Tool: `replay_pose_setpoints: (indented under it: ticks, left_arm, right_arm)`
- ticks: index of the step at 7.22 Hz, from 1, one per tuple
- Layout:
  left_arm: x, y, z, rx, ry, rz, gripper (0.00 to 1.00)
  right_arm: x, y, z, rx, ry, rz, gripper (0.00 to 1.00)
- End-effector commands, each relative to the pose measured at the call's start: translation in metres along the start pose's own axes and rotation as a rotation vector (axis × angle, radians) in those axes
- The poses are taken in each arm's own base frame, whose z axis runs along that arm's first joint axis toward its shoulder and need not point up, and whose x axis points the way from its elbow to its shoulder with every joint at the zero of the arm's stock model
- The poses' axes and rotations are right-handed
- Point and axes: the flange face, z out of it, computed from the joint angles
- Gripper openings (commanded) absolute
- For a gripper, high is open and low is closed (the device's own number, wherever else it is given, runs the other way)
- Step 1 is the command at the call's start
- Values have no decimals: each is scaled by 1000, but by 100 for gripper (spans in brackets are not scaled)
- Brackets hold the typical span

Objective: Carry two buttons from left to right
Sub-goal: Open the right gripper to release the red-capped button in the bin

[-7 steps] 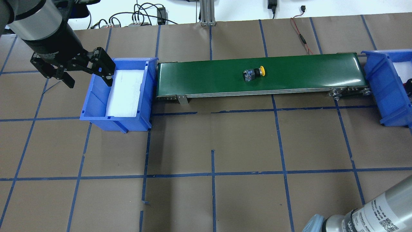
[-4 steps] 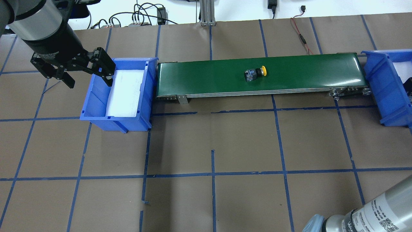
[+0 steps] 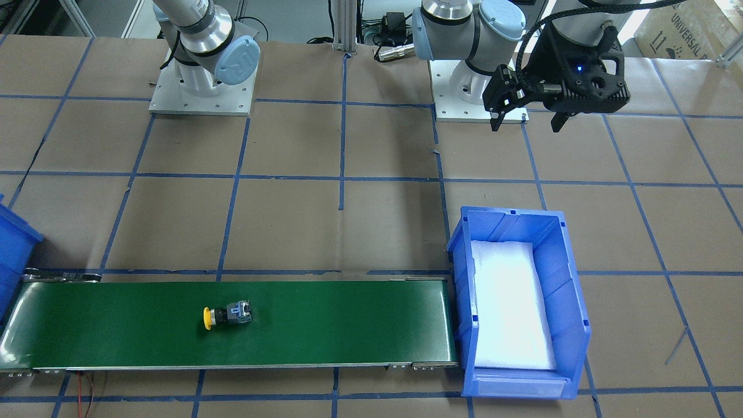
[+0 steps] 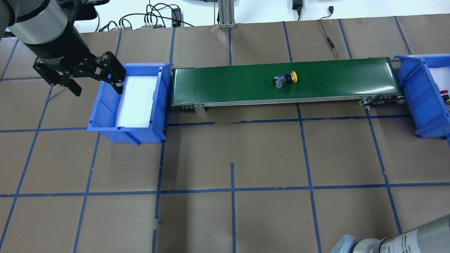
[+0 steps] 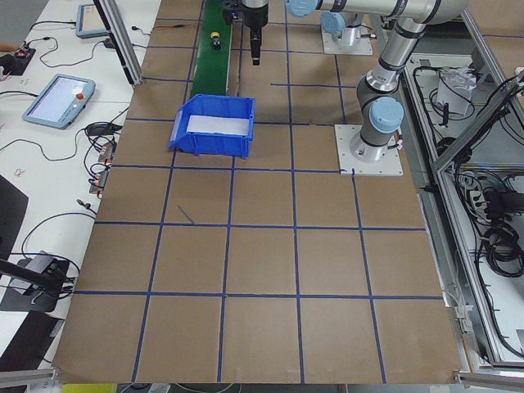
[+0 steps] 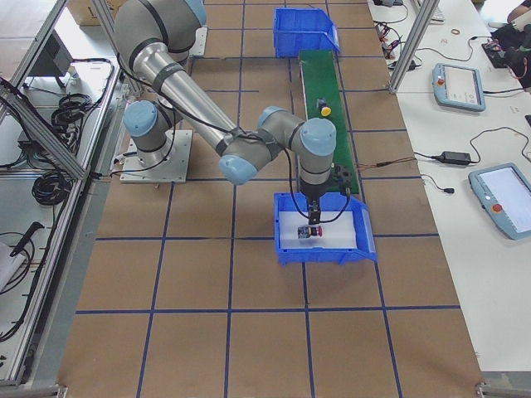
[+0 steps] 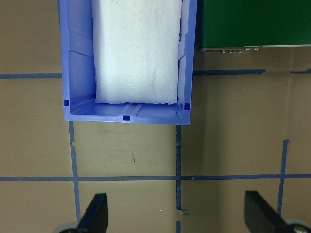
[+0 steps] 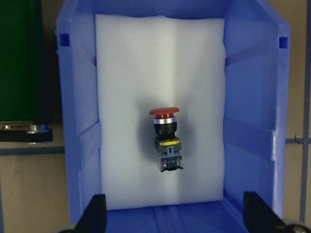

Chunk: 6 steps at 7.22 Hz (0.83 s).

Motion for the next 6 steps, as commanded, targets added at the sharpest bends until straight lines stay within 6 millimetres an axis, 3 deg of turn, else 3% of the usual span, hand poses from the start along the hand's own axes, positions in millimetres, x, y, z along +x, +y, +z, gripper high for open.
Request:
replay_pose_setpoints:
  ticks: [1, 2, 5, 6]
  left_arm:
    - [0, 0, 1, -2, 1, -1, 100]
    - [0, 0, 1, -2, 1, 1, 100]
    - [0, 0, 1, -1, 2, 1, 100]
    - [0, 0, 1, -1, 2, -1, 100]
  right_arm:
    - [-54, 5, -54, -19, -25, 28, 100]
    - [-96, -8, -63, -20, -33, 32, 100]
    - [-216, -37, -62, -32, -60, 39, 100]
    - [-239, -37, -64, -31, -53, 20, 100]
